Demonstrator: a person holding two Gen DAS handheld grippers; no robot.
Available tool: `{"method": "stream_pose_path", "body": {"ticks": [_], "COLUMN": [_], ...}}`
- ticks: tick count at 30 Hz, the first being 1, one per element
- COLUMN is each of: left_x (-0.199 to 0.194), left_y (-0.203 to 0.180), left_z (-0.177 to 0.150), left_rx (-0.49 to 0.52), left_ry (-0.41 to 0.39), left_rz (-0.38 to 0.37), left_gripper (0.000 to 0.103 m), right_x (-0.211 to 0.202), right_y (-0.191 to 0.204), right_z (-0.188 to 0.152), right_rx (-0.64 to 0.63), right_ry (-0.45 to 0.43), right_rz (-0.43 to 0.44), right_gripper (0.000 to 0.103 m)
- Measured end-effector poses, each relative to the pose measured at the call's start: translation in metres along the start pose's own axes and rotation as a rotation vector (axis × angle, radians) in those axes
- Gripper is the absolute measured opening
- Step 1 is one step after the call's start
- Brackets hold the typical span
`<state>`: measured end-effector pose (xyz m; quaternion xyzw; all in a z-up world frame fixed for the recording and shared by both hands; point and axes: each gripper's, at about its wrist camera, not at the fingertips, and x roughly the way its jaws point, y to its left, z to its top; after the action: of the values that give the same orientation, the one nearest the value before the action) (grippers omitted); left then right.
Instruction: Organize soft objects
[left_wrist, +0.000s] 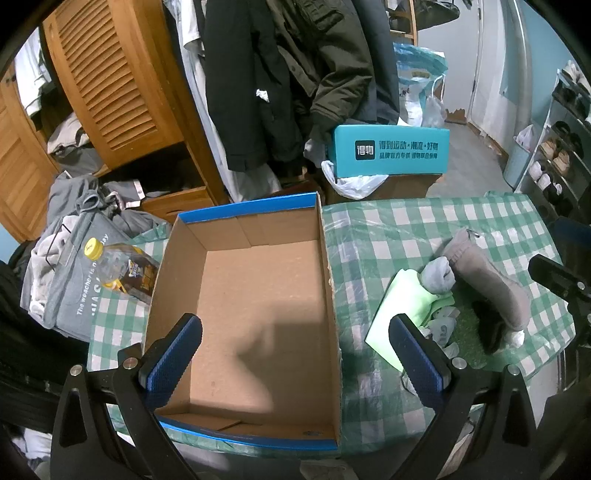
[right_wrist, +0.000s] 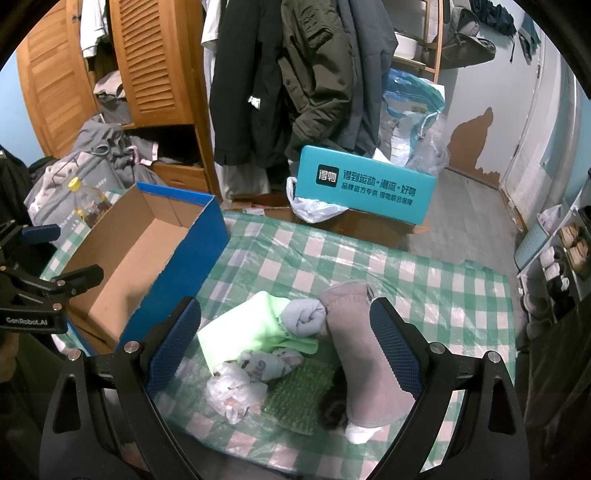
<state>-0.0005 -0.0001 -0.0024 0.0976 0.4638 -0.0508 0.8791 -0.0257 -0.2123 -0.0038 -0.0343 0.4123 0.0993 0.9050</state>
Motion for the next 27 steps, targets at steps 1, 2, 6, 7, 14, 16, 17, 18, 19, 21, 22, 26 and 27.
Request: {"method": "stream_pose_path", "body": {"ticks": [1,2,6,7,14,16,17,18,19,21,22,26,27], "left_x": [0.002,0.001,0.002,0.002,0.003,0.003,0.003,0.003,0.003,0.003,0.003,0.003,0.004], "left_y": [-0.001,-0.001,-0.001,-0.001,-0.002,-0.002,-0.002,-0.002,-0.002,-0.003,-0.003,-0.003,-0.003], "left_z": [-0.001,0.000,-0.001,-0.001,-0.004,-0.003,-0.003,-0.004,-0.003,-0.003,-0.003,-0.003,-0.004], "left_rx": [0.001,0.001,0.003,0.004,0.006,0.007,0.007,0.008,0.007,0.007,0.007,0.007,0.006], "left_ry": [0.001,0.000,-0.001,-0.002,-0.001,-0.002,-0.002,-0.002,-0.001,-0.001,-0.001,-0.001,-0.001], "left_rz": [0.000,-0.001,-0.001,-0.002,0.001,0.002,0.003,0.002,0.002,0.003,0.004,0.006,0.007], "left_gripper": [0.102,0.102,0.102,0.102,0.102,0.102,0.102,0.102,0.102,0.102,0.102,0.102,0.102], "right_x": [0.000,0.000,0.001,0.000,0.000,-0.001,0.000,0.000,0.000,0.003,0.003,0.004,0.004], "right_y": [0.000,0.000,0.000,0.000,-0.001,0.000,0.000,0.000,0.000,-0.002,-0.002,-0.002,-0.002], "right_z": [0.000,0.000,0.000,0.000,0.000,0.001,0.001,0.002,0.002,-0.007,-0.008,-0.011,-0.013], "right_rx": [-0.001,-0.001,-0.002,-0.003,-0.003,-0.001,-0.003,-0.004,-0.003,-0.005,-0.006,-0.006,-0.006], "right_ry": [0.001,0.001,0.003,0.002,0.006,0.005,0.005,0.006,0.008,0.009,0.009,0.011,0.011], "right_rz": [0.001,0.001,0.002,0.001,0.002,0.000,0.001,0.002,0.003,0.004,0.003,0.002,0.003], "right_gripper": [0.092,0.092,0.092,0.092,0.092,0.092,0.092,0.092,0.092,0.092,0.092,0.092,0.092]}}
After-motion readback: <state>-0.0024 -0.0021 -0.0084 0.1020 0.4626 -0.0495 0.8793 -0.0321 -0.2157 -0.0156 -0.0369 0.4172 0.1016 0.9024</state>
